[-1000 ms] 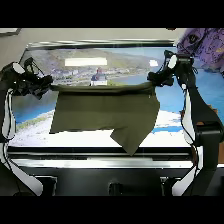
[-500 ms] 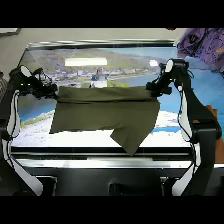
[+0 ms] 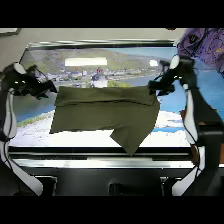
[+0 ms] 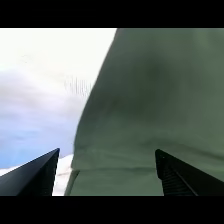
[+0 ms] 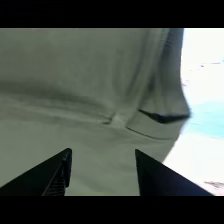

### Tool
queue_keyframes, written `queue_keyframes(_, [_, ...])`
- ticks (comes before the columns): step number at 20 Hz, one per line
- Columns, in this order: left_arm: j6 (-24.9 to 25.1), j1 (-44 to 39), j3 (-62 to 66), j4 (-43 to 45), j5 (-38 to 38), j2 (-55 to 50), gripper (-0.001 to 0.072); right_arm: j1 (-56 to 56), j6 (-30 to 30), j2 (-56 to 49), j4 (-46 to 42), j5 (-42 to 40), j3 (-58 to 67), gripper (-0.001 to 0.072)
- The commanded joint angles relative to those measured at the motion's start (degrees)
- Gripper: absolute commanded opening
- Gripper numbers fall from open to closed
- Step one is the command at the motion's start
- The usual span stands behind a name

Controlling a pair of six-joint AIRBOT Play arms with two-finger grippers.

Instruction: Fold the clothes and pants, and hang the long-sleeved shirts on hangers.

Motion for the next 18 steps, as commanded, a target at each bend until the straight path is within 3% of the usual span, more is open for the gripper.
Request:
queue_keyframes(1, [0.3, 4.5, -3.9, 3.9, -1.4, 8.9, 0.0690, -6.5, -5.2, 8.1, 3.2, 1.5, -2.2, 0.0479])
queue_keyframes(5, [0.2, 11.7, -27.0, 3.2, 5.7, 24.8, 0.0689, -18.8, -10.8, 21.7, 17.5, -0.4, -27.8, 0.0477])
queue_keyframes(9, [0.2, 14.0, -45.3, 0.3, 12.7, 35.2, 0.0688, -21.8, -15.8, 33.5, 25.5, -6.3, -56.3, 0.0477])
queue_keyframes(14, [0.2, 13.9, -50.1, 0.3, 11.9, 35.8, 0.0668, -21.4, -21.0, 37.0, 38.3, -14.4, -76.3, 0.0476])
queue_keyframes(18, [0.2, 13.9, -50.0, 0.3, 12.2, 35.8, 0.0669, -21.4, -22.7, 37.0, 40.3, -17.9, -82.7, 0.0476])
